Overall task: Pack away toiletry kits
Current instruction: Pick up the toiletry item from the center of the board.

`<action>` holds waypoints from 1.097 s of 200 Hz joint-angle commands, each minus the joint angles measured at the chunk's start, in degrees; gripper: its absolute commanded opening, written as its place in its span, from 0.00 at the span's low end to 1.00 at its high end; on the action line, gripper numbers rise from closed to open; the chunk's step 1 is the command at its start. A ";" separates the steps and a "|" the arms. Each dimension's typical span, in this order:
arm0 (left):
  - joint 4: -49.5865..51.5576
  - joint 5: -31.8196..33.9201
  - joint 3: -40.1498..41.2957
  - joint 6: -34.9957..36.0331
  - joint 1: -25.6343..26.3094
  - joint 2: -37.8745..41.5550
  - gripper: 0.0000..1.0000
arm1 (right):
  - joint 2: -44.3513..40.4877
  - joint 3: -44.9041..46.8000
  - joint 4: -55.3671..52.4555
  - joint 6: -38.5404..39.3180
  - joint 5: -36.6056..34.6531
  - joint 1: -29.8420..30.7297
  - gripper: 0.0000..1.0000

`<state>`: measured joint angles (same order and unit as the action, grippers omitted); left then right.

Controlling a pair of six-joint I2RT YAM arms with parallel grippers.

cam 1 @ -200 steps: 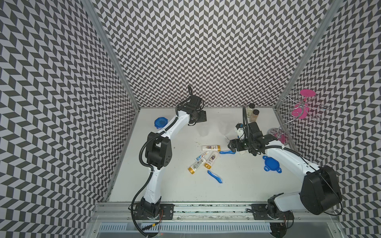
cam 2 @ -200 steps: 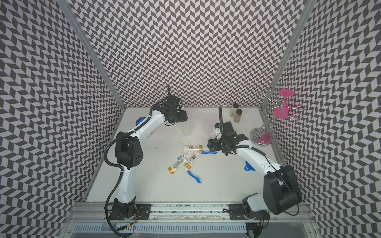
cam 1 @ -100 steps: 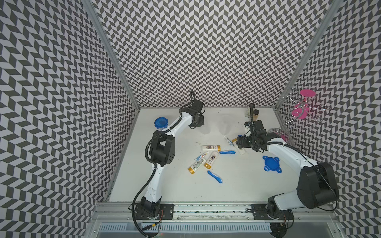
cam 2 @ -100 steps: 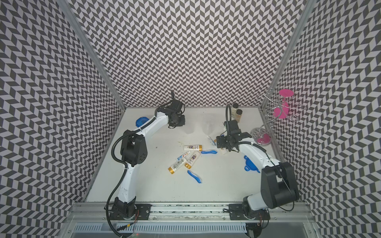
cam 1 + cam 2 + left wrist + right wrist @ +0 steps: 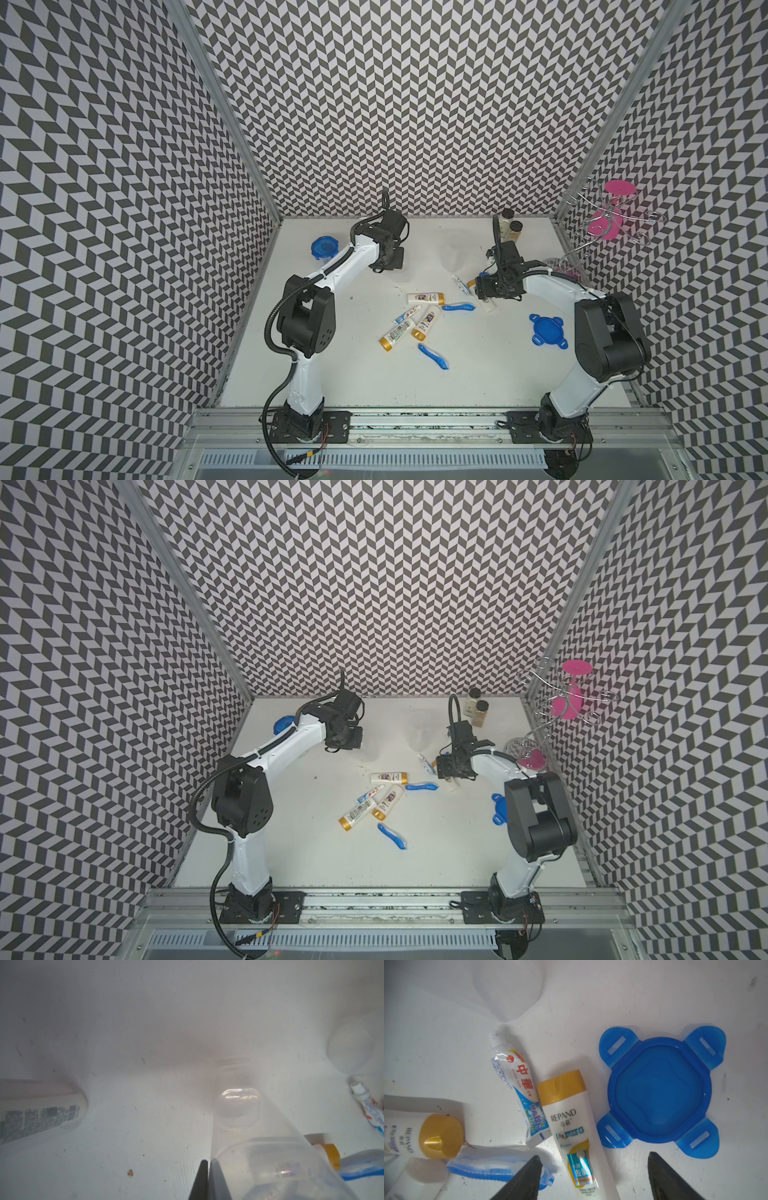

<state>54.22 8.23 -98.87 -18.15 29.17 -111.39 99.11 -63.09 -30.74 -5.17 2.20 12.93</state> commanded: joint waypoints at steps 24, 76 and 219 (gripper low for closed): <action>5.28 2.92 3.15 2.94 1.58 4.07 0.00 | 4.98 -1.33 2.07 2.16 0.53 -0.28 0.70; 5.64 4.19 5.20 4.10 1.17 3.60 0.00 | 7.72 -0.83 2.25 2.27 0.67 -0.43 0.58; 5.50 -3.03 3.79 2.98 -1.92 10.06 0.83 | 6.87 2.82 1.31 1.42 1.01 -0.28 0.63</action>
<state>58.89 6.76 -93.76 -14.41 27.66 -105.25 104.92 -63.40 -26.98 -3.51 2.59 12.62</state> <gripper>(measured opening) 0.802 0.606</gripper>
